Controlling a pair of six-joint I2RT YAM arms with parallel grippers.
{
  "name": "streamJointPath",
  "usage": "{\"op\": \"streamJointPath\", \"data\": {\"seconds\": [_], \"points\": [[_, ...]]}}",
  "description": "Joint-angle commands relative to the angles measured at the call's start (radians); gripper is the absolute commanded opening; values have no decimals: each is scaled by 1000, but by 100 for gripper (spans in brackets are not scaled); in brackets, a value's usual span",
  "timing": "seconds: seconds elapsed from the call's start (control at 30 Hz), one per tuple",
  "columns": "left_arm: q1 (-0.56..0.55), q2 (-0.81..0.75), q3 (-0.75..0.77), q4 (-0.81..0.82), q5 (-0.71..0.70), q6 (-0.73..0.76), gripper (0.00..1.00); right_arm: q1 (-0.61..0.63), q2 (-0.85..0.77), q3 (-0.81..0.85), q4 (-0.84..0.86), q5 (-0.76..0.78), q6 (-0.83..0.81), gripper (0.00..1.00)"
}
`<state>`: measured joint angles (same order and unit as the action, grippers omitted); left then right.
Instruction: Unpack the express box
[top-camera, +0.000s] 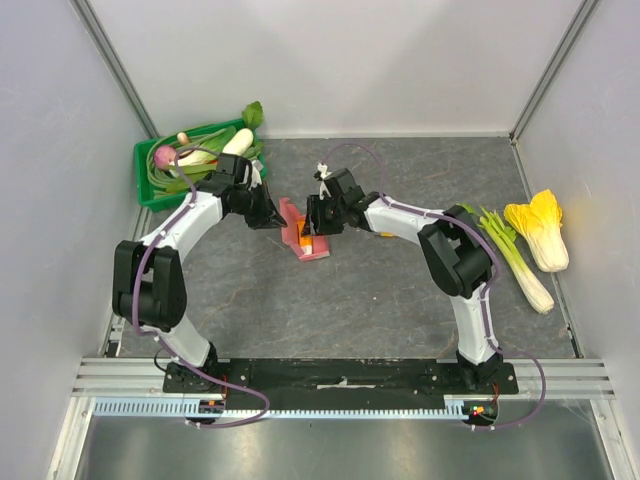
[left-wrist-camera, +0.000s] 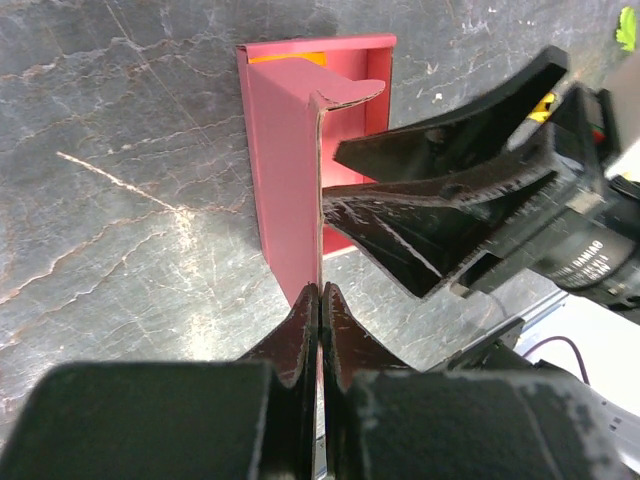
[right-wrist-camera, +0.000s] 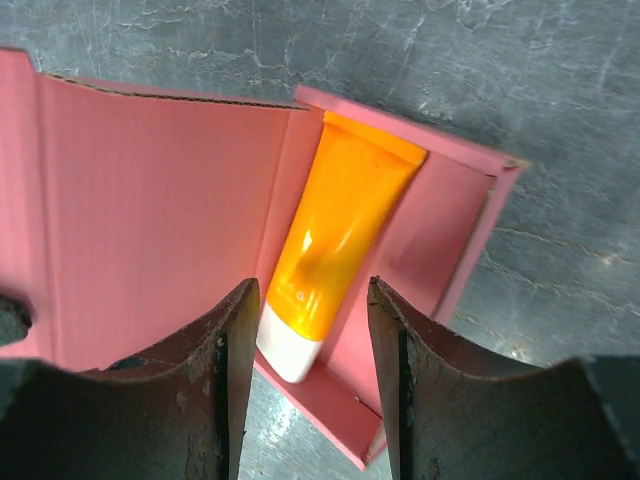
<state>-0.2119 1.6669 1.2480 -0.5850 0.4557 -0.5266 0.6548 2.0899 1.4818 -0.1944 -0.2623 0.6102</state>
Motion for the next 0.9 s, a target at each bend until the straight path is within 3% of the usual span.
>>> {"op": "streamJointPath", "data": {"seconds": [0.0,0.33,0.43,0.47,0.57,0.73,0.87], "points": [[-1,-52,-30,83,72,-81,2,-4,56,41,46,-101,36,53],[-1,-67,-61,126,70,-125,2,-3,81,38,41,-103,28,53],[-3,-62,-61,129,72,-125,2,-1,85,37,55,-138,25,43],[-3,-62,-59,129,70,-124,2,-3,84,34,67,-155,25,35],[-1,-61,-61,128,69,-122,2,-3,64,0,176,-260,31,29],[-1,-61,-62,126,63,-121,2,-3,62,-6,219,-264,39,30],[-1,-64,-70,128,58,-122,2,-3,90,8,211,-264,46,45]]}}
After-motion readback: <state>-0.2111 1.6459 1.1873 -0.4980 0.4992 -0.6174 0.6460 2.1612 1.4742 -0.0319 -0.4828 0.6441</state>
